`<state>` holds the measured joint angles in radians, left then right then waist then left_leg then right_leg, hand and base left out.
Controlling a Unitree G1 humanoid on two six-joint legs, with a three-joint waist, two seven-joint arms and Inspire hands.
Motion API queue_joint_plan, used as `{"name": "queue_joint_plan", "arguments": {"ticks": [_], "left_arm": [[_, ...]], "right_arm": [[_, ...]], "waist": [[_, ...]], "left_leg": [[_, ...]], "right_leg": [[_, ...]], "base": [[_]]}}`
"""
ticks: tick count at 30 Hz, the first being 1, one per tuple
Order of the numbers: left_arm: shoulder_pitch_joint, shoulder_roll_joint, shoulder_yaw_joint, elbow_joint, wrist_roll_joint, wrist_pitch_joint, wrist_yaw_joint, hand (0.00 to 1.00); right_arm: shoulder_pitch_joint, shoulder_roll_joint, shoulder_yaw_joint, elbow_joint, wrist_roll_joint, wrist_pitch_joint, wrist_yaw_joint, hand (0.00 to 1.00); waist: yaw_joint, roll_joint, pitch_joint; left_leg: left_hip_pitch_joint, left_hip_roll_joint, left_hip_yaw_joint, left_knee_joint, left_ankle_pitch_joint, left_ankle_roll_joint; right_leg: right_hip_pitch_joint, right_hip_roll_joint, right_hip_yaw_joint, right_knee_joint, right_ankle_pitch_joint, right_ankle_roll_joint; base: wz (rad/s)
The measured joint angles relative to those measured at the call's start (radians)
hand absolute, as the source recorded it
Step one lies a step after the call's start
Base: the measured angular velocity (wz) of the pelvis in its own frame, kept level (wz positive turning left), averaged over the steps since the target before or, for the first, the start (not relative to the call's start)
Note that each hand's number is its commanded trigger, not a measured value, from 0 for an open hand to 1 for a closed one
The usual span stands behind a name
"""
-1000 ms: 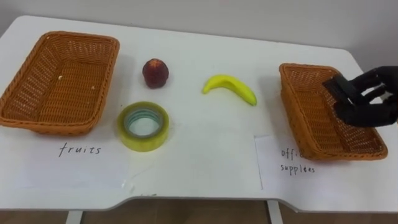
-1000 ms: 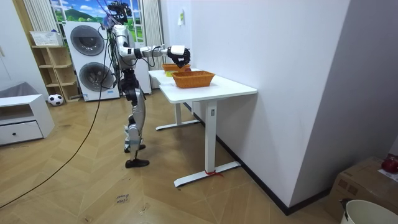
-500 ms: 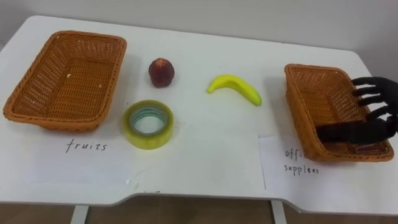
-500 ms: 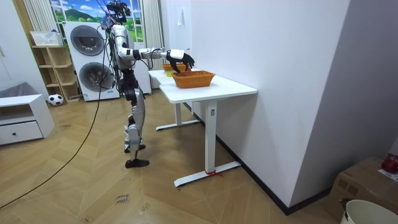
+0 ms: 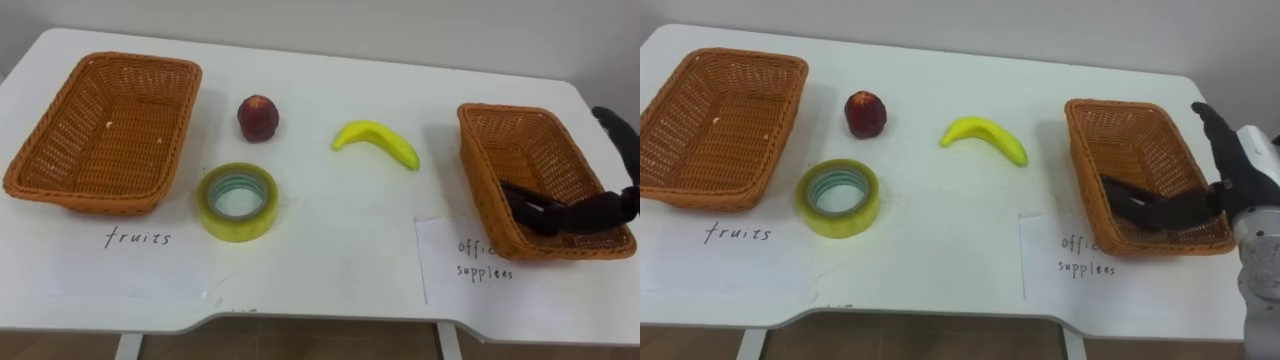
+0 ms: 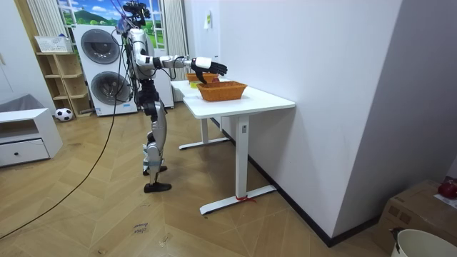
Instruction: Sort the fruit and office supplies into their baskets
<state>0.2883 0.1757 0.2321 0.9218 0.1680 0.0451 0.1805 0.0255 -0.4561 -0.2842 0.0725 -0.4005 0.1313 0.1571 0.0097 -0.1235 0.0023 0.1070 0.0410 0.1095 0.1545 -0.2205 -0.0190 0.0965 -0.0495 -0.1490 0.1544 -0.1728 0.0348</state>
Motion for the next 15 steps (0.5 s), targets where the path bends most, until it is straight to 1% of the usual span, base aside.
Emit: {"name": "queue_joint_plan", "arguments": {"ticks": [4,8,12,15], "left_arm": [[-0.001,0.0,0.0,0.0,-0.003,0.0,0.0,0.0],[-0.003,-0.001,0.0,0.0,-0.001,-0.001,0.006,0.0],[-0.006,0.0,-0.005,0.008,-0.036,-0.001,0.014,0.0],[-0.022,0.001,-0.01,0.034,-0.055,-0.002,0.025,0.0]], "right_arm": [[0.0,0.0,0.0,0.0,0.0,0.0,0.0,0.0],[0.0,0.0,0.0,-0.012,0.002,-0.001,0.0,0.0],[-0.001,0.0,0.0,-0.057,0.002,-0.001,-0.005,0.0],[-0.009,0.0,0.0,-0.081,0.006,-0.008,-0.025,0.0]], "waist": [[0.0,-0.002,0.0014],[-0.002,-0.009,0.0054],[-0.006,-0.011,0.0051],[-0.006,-0.017,0.0041]], "left_leg": [[-0.001,0.0,0.0,0.0,0.0,0.0],[-0.001,0.0,0.0,-0.003,0.0,0.0],[0.006,0.0,-0.001,-0.003,0.0,0.0],[0.009,0.0,-0.001,-0.002,0.0,0.0]], "right_leg": [[0.0,0.0,0.0,0.0,0.0,0.0],[-0.002,0.001,0.001,0.001,0.0,0.0],[0.003,0.001,0.001,0.004,0.0,0.0],[0.006,0.001,0.001,0.004,0.0,0.0]], "base": [[0.0],[0.0],[0.0],[0.0]]}}
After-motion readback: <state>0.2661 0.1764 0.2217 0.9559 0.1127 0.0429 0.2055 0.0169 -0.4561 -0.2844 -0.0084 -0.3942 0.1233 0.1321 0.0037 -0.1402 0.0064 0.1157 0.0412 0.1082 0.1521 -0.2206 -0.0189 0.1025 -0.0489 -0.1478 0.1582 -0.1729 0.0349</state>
